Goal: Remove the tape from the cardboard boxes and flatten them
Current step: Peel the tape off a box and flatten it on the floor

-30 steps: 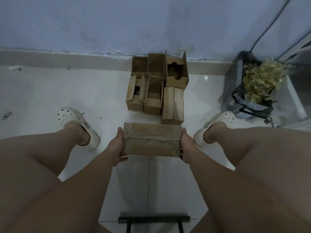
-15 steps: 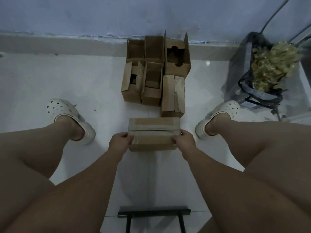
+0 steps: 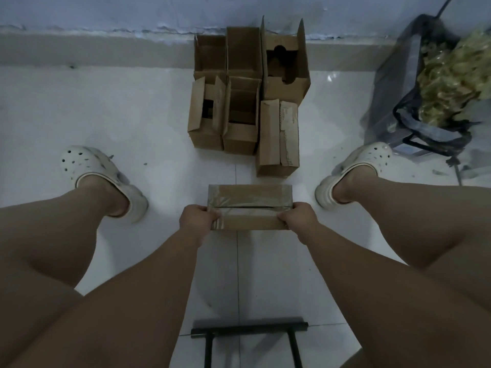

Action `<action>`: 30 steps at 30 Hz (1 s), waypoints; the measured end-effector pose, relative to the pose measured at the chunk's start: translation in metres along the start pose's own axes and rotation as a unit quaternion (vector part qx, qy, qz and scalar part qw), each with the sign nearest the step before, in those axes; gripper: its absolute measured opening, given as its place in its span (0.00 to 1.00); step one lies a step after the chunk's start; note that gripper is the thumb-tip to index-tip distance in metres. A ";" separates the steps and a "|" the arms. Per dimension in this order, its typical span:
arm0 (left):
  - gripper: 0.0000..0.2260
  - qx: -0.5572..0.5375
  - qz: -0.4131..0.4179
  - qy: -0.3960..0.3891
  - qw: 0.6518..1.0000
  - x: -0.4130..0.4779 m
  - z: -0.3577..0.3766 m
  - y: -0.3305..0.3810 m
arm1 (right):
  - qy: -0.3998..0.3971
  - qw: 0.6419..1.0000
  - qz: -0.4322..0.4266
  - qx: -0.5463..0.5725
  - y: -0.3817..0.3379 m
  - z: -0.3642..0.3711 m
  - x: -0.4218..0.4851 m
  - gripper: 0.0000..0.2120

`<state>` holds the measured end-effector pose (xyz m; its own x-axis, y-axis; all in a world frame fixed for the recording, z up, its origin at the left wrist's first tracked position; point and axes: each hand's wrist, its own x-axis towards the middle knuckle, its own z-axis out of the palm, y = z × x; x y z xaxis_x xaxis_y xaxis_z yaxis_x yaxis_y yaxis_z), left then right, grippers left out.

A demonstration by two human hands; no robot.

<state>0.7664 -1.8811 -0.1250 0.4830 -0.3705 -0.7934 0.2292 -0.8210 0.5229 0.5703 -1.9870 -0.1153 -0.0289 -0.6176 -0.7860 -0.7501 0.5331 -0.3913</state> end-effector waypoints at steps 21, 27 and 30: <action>0.11 -0.080 -0.043 -0.047 0.995 0.015 0.006 0.002 | 0.020 0.911 -0.154 -0.382 -0.014 0.024 -0.025 0.49; 0.11 -0.117 -0.064 -0.057 0.989 0.012 0.011 0.001 | -0.107 0.851 -0.225 -0.462 -0.042 0.026 -0.020 0.57; 0.09 -0.062 -0.051 -0.062 0.995 0.011 0.023 0.004 | -0.098 0.825 -0.241 -0.501 -0.045 0.024 -0.022 0.58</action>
<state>0.7526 -1.8981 -0.1387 0.3454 -0.3459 -0.8724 0.3777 -0.7997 0.4667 0.6207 -1.9836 -0.0912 0.4653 -0.4604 -0.7560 -0.8163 -0.5534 -0.1654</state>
